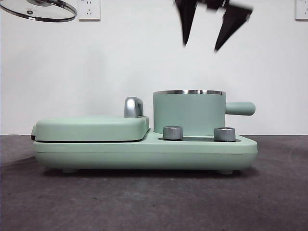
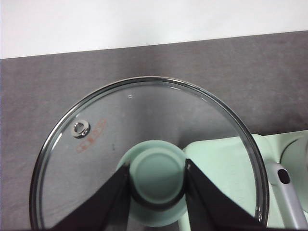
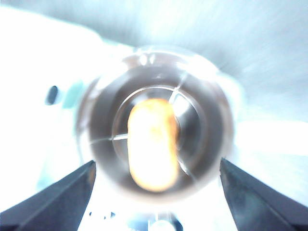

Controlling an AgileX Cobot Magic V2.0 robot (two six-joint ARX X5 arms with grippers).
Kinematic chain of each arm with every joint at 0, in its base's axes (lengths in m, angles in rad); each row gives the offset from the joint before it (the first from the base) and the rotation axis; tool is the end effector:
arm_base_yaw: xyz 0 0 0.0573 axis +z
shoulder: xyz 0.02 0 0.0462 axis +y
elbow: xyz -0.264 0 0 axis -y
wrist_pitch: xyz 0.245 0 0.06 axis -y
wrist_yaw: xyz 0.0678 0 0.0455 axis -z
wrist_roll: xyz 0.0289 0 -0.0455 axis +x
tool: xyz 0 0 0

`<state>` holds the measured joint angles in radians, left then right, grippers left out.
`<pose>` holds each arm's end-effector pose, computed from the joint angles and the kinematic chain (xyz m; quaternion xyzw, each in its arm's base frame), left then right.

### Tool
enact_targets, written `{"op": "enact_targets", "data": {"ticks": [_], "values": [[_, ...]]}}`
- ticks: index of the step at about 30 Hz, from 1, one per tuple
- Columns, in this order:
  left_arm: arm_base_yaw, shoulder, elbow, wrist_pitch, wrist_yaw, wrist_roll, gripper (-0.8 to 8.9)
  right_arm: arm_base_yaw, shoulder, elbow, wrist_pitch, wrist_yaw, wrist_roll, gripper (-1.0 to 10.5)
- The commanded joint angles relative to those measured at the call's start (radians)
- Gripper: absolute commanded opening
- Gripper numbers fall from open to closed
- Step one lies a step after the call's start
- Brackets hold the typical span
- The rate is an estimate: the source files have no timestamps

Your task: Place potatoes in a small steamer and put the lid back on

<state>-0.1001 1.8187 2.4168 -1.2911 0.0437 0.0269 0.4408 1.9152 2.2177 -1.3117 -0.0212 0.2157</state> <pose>0.3261 -0.0340 0.4852 0.0222 0.3385 -0.0721 0.9379 0.3404 0.1612 0.4004 -0.0084 0.4917 0.1484 0.8580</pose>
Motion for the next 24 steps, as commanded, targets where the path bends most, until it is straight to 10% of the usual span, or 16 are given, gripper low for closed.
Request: {"op": "enact_targets", "data": {"ticks": [1, 10, 24], "values": [[-0.015, 0.015, 0.032, 0.019, 0.006, 0.000, 0.09, 0.009, -0.038, 0.028, -0.064, 0.033, -0.016, 4.1], [-0.089, 0.015, 0.032, 0.011, 0.012, -0.002, 0.09, 0.009, -0.317, -0.116, -0.107, 0.101, -0.041, 3.8], [-0.285, 0.055, 0.032, 0.011, 0.012, -0.005, 0.09, 0.072, -1.001, -0.827, 0.093, 0.095, -0.005, 3.8]]}}
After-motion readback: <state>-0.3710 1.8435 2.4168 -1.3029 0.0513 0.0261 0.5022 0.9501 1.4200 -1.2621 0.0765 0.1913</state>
